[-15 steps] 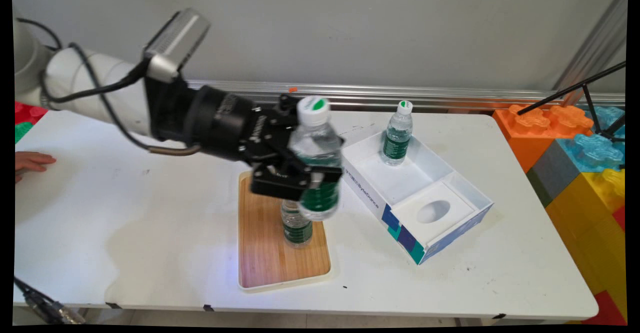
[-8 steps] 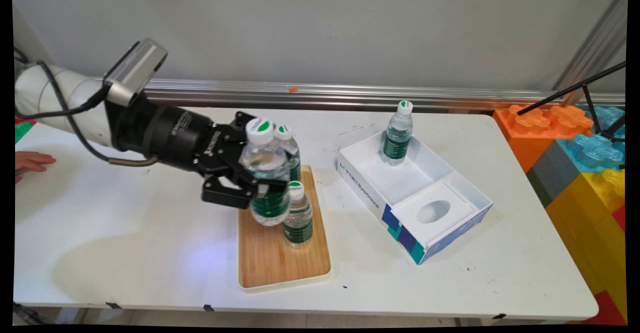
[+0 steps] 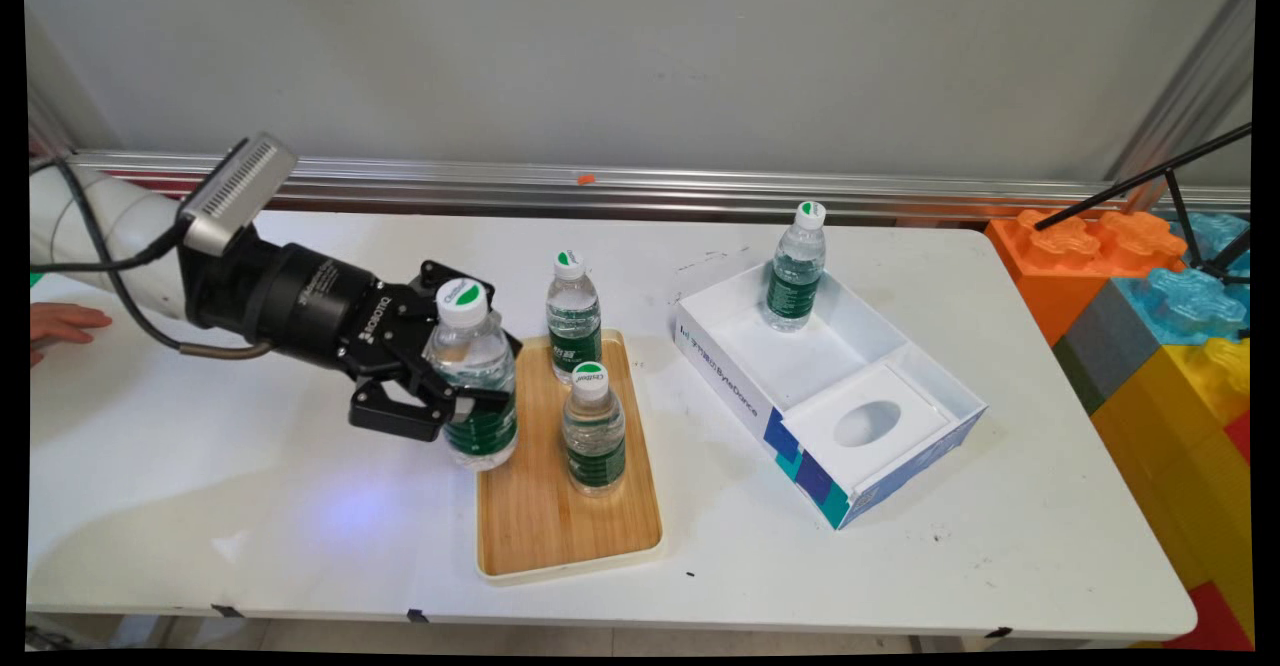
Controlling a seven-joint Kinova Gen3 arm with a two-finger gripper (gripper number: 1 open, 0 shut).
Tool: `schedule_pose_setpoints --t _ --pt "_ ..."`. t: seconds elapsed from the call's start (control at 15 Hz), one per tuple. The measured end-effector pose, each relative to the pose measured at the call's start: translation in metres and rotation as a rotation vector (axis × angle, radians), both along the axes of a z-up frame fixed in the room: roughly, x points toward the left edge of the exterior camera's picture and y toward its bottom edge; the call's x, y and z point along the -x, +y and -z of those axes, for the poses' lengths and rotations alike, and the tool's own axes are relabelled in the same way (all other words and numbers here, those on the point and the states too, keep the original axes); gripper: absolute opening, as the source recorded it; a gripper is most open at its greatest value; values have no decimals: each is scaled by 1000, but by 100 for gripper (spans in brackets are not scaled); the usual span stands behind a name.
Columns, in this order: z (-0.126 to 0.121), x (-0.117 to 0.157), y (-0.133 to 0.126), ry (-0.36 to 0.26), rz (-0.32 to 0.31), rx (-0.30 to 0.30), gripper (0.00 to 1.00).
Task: Place the picked object on the tray
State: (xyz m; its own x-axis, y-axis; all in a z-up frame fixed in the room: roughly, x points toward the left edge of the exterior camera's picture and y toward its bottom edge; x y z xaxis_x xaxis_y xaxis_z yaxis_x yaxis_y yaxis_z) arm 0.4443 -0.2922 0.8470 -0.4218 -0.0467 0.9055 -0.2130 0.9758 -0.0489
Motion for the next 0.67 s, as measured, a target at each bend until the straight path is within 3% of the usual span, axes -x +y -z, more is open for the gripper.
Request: schedule_pose_setpoints --t 0.67 --pt "33 -6 -7 -33 -9 -22 0"
